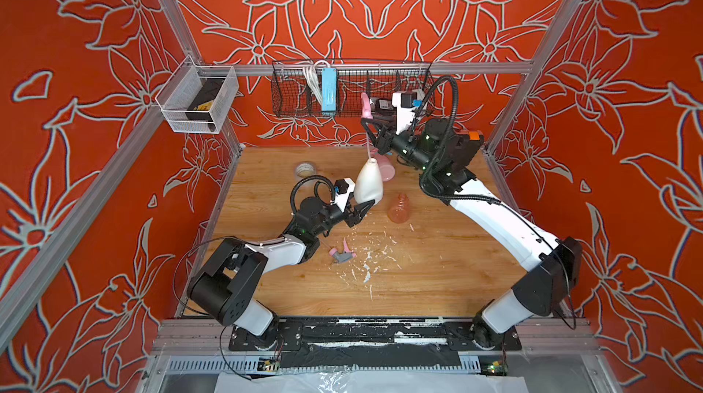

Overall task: Attach spray nozzles to spray bottles
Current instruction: Insert the spray nozzle into the spray bottle.

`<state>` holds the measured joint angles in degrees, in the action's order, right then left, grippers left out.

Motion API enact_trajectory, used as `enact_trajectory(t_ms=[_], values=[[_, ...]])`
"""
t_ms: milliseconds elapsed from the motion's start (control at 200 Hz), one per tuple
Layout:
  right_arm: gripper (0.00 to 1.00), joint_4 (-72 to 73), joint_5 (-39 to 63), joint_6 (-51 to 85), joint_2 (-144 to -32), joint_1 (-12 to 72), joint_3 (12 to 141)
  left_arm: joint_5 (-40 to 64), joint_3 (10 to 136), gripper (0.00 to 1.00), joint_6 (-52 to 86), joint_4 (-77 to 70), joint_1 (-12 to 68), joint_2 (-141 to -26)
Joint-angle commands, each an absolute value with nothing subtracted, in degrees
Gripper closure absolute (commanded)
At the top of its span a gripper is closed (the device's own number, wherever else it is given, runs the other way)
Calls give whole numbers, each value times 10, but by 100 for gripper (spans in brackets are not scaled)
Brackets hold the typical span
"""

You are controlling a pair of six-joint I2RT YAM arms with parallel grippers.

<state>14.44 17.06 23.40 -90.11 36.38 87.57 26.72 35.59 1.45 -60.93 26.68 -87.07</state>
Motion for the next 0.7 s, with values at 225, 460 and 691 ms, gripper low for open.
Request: enact_trajectory(t_ms=[225, 460, 691], values=[[64, 144, 176, 186, -830, 365, 777, 255, 426, 44, 22, -621, 255, -872], [28, 59, 162, 134, -774, 363, 752, 220, 430, 44, -18, -614, 255, -882], [13, -127, 160, 82, -780, 335, 860, 226, 419, 44, -51, -620, 256, -892]])
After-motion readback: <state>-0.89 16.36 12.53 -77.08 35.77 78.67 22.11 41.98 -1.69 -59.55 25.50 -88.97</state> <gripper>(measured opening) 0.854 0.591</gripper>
